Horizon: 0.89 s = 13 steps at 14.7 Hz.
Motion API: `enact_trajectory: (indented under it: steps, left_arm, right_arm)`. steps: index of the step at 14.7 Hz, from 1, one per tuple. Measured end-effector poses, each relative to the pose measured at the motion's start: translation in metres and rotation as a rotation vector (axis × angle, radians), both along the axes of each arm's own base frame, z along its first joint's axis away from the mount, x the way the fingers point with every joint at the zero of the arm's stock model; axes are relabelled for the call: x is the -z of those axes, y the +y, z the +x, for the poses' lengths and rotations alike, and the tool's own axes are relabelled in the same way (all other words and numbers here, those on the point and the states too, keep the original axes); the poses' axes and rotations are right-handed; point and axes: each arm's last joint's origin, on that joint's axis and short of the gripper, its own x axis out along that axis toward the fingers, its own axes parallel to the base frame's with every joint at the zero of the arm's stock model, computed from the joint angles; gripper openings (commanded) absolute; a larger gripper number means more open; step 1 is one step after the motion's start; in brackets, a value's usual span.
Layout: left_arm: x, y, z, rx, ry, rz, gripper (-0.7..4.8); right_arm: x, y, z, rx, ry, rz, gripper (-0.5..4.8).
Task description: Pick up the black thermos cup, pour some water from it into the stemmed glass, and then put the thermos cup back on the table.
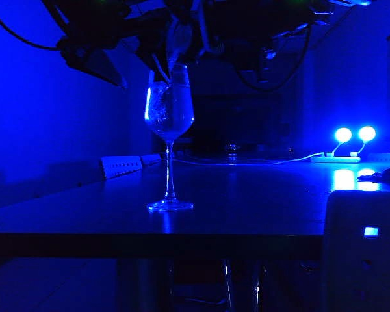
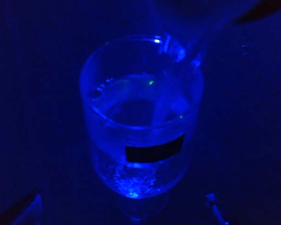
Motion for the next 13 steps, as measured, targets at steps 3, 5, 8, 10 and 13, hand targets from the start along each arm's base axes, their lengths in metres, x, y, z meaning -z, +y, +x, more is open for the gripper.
enact_trajectory:
  steps: [3,5,8,10,13]
  left_arm:
    - [0.000,0.000,0.000,-0.003,-0.001,0.002,4.79]
    - [0.000,0.000,0.000,-0.004,-0.001,0.001,4.79]
    - [0.000,0.000,0.000,-0.004,-0.001,0.002,4.79]
    - [0.000,0.000,0.000,-0.005,-0.001,0.002,4.79]
    - [-0.002,0.001,-0.001,-0.004,-0.005,-0.001,4.79]
  right_arm:
    - [0.000,-0.001,0.000,0.017,0.071,0.098,0.84]
    - [0.000,-0.001,0.001,0.017,0.126,0.175,0.84]
    - [0.000,-0.001,0.001,0.012,0.275,0.394,0.84]
    - [-0.005,-0.001,0.000,-0.029,0.412,0.666,0.85]
    - [-0.015,-0.003,-0.002,-0.097,0.538,0.986,0.94]
